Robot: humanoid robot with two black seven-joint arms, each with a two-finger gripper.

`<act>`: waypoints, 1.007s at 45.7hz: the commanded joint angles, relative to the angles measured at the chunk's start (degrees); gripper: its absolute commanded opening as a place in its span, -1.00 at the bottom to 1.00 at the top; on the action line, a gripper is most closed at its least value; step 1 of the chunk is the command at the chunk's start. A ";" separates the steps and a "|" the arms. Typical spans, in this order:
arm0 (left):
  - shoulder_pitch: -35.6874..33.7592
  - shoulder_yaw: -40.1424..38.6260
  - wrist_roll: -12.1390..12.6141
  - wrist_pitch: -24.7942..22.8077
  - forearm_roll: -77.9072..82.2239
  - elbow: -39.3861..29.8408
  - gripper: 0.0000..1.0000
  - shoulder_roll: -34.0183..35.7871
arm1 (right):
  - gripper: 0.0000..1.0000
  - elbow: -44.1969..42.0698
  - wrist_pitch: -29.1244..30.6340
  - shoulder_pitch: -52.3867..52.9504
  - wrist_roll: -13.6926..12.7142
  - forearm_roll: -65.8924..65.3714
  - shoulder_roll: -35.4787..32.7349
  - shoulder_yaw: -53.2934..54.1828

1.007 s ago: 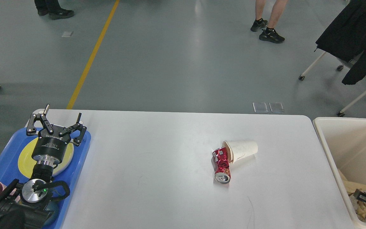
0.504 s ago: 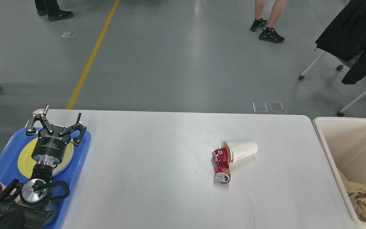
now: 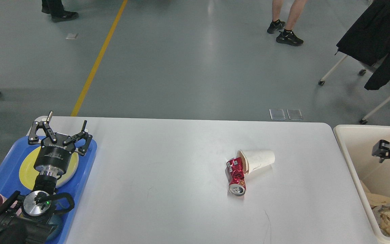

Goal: Tidy desktop
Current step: 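Raise the right gripper and reach over the white paper cup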

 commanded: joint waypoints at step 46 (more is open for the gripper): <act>0.01 0.00 0.00 0.09 0.00 0.00 0.93 0.00 | 0.94 42.56 -1.87 45.99 10.84 33.01 29.11 -14.72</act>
